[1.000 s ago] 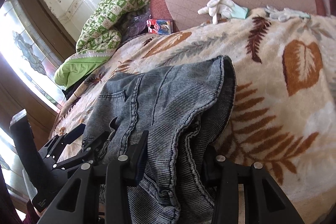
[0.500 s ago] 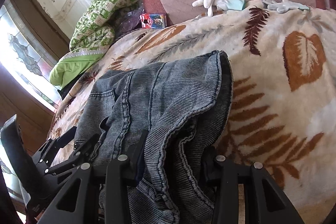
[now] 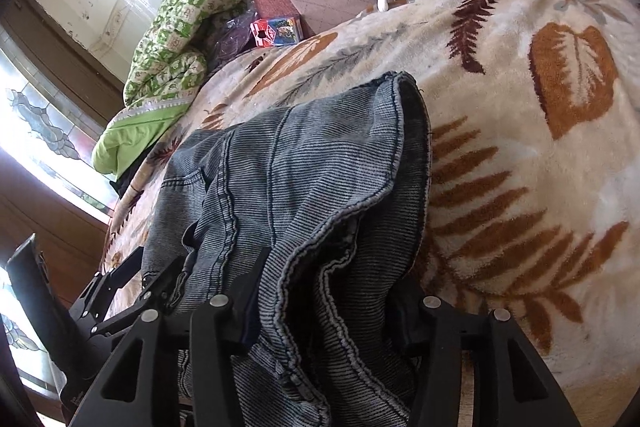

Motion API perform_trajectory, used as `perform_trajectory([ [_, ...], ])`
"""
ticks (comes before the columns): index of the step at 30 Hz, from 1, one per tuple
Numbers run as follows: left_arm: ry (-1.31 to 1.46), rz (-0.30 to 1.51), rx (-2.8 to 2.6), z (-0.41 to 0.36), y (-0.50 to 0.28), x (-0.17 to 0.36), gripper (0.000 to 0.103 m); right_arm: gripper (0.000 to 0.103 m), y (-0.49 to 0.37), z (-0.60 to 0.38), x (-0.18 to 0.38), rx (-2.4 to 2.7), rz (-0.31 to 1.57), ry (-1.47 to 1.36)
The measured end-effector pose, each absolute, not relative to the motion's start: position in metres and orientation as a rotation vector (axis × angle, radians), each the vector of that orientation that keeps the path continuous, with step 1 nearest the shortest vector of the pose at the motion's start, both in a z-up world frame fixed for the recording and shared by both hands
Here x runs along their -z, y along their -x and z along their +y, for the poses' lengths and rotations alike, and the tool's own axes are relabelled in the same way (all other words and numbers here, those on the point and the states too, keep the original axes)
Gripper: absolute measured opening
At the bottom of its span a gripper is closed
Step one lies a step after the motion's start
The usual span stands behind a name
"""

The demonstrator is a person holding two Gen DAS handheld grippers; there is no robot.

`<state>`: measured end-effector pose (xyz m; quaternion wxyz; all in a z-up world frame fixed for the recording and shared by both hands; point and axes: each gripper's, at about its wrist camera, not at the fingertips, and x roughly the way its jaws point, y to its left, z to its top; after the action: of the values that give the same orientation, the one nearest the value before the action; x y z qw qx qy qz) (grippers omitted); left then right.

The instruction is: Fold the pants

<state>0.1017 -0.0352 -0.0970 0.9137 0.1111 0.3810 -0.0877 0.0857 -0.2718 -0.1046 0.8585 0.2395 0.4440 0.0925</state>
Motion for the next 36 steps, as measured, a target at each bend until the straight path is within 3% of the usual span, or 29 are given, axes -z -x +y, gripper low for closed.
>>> perform_trajectory([
  [16, -0.173, 0.790, 0.121, -0.0297, -0.1013, 0.1013, 0.090, 0.054, -0.0845, -0.2710, 0.1047, -0.189, 0.934, -0.493],
  [36, -0.225, 0.770, 0.114, -0.0349, -0.0977, 0.0993, 0.091, 0.063, -0.0832, -0.2703, 0.1035, -0.170, 0.943, -0.479],
])
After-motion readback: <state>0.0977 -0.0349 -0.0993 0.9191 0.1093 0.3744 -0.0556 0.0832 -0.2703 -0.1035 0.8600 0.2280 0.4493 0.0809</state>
